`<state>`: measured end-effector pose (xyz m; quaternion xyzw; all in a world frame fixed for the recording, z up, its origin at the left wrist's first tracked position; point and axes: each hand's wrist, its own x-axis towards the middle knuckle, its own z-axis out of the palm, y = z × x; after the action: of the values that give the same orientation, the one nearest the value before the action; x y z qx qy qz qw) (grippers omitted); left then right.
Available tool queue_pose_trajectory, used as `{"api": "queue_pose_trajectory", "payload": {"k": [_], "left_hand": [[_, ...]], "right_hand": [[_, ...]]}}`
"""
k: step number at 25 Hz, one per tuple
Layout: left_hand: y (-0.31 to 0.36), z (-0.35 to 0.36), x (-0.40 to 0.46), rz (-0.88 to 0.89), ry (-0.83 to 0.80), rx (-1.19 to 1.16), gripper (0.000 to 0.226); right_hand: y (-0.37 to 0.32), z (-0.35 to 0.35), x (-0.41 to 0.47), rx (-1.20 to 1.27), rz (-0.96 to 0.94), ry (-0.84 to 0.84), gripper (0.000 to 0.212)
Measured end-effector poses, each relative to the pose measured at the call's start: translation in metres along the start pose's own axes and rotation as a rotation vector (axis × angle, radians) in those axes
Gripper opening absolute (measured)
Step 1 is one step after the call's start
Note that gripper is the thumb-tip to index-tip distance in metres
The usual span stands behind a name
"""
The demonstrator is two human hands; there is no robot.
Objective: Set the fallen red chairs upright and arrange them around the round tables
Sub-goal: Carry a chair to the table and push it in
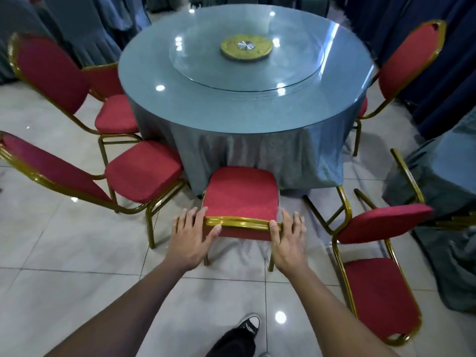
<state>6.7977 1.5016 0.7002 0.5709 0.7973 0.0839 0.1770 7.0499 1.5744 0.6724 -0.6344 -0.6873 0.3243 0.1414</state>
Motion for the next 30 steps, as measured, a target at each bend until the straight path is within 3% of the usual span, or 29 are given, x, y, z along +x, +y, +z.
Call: {"api": "queue_pose_trajectory", "payload": {"k": [3,6,8,10,19,25,30], "left_hand": [[0.021,0.006,0.005,0.004,0.034,-0.01,0.086],[0.054,0.008,0.011,0.092,0.099,-0.002,0.052],[0.083,0.008,0.017,0.226,0.129,0.042,0.035],[0.119,0.011,0.02,0.351,0.084,0.108,0.026],[0.334,0.089,-0.026,0.687,-0.123,0.004,0.027],[0.469,0.16,-0.089,0.738,-0.159,-0.046,0.022],[0.544,0.209,-0.117,0.668,-0.21,-0.094,0.022]], "right_hand": [[0.006,-0.004,0.011,-0.015,-0.015,-0.05,0.072],[0.014,-0.023,0.019,0.015,-0.022,-0.15,0.058],[0.025,-0.04,0.015,0.065,-0.055,-0.071,0.035],[0.04,-0.06,-0.001,0.073,-0.065,0.037,0.028],[0.19,-0.195,-0.085,0.135,0.125,0.44,0.039],[0.323,-0.282,-0.13,0.177,0.202,0.545,0.035],[0.412,-0.334,-0.139,0.193,0.235,0.485,0.035]]}}
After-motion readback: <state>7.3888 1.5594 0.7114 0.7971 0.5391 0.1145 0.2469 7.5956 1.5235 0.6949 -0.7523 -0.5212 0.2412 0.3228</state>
